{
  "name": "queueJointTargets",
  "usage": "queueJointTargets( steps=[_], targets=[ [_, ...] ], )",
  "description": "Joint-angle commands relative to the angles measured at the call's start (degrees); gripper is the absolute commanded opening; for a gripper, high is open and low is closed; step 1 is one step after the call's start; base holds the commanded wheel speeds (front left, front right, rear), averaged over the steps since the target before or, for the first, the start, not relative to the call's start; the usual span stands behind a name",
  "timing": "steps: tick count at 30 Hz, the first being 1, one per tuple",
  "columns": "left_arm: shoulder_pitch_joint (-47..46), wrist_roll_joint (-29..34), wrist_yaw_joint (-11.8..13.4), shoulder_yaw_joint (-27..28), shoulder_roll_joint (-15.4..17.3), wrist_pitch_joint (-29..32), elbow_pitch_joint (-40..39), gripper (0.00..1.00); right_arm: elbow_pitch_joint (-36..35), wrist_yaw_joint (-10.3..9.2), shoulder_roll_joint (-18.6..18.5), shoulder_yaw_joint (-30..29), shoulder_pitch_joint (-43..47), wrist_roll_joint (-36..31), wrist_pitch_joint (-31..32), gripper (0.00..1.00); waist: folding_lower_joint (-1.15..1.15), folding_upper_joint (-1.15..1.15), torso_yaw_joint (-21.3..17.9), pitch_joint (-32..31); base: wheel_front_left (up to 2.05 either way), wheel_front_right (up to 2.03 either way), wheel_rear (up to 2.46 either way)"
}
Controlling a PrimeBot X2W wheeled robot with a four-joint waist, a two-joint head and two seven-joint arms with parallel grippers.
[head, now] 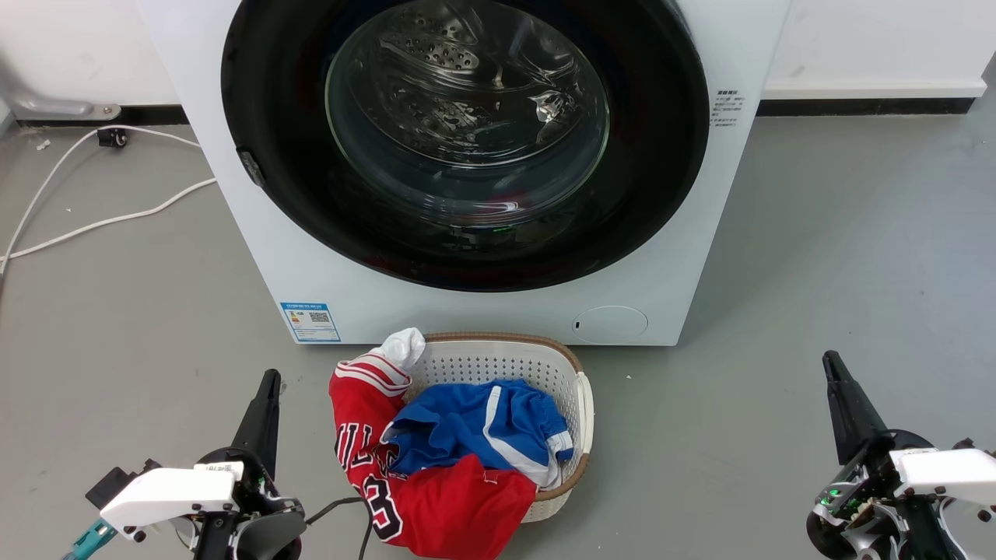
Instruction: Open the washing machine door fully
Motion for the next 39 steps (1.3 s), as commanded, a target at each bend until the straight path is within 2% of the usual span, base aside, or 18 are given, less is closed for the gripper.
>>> queueJointTargets(
  steps=[1, 19, 20, 22, 23, 24, 31, 39],
  targets=[
    [-0.53, 0.26, -0.15, 0.2, -0.14, 0.17, 0.02, 0.0, 0.07, 0.0, 0.2, -0.04, -0.77, -0.35, 0.1, 0.0, 0.0, 0.0, 0.0, 0.0, 0.0, 0.0, 0.0],
    [-0.53, 0.23, -0.15, 0.17, -0.14, 0.14, 0.02, 0.0, 0.07, 0.0, 0.19, -0.02, -0.77, -0.33, 0.08, 0.0, 0.0, 0.0, 0.0, 0.0, 0.0, 0.0, 0.0],
    [-0.53, 0.23, -0.15, 0.17, -0.14, 0.14, 0.02, 1.0, 0.07, 0.0, 0.19, -0.02, -0.77, -0.33, 0.09, 1.0, 0.0, 0.0, 0.0, 0.0, 0.0, 0.0, 0.0],
    [0.42, -0.02, 0.01, -0.13, -0.04, -0.02, 0.74, 1.0, 0.75, -0.01, 0.03, 0.07, 0.48, 0.03, -0.01, 1.0, 0.0, 0.0, 0.0, 0.0, 0.0, 0.0, 0.0],
    [0.76, 0.0, 0.02, -0.25, -0.08, -0.14, 0.99, 0.0, 1.06, -0.01, 0.04, 0.14, 0.78, -0.01, -0.12, 0.0, 0.0, 0.0, 0.0, 0.01, 0.0, 0.0, 0.0],
    [1.35, 0.0, 0.02, -0.36, -0.13, -0.2, 1.54, 1.0, 1.58, -0.01, 0.06, 0.15, 1.35, -0.01, -0.12, 1.0, 0.0, 0.0, 0.0, 0.01, 0.0, 0.0, 0.0],
    [2.48, 1.3, 0.02, -0.49, -0.15, -2.0, 0.45, 1.0, 1.8, -0.01, 0.07, 0.32, 2.49, -1.64, -1.92, 1.0, 0.0, 0.0, 0.03, 0.05, 0.0, 0.0, 0.0],
    [2.76, 7.56, 0.46, 0.4, -0.14, -3.94, -1.35, 1.0, 0.07, 0.0, 0.07, -0.27, 2.92, -8.52, -3.87, 1.0, 0.0, 0.0, 0.1, 0.14, 0.0, 0.0, 0.0]
  ],
)
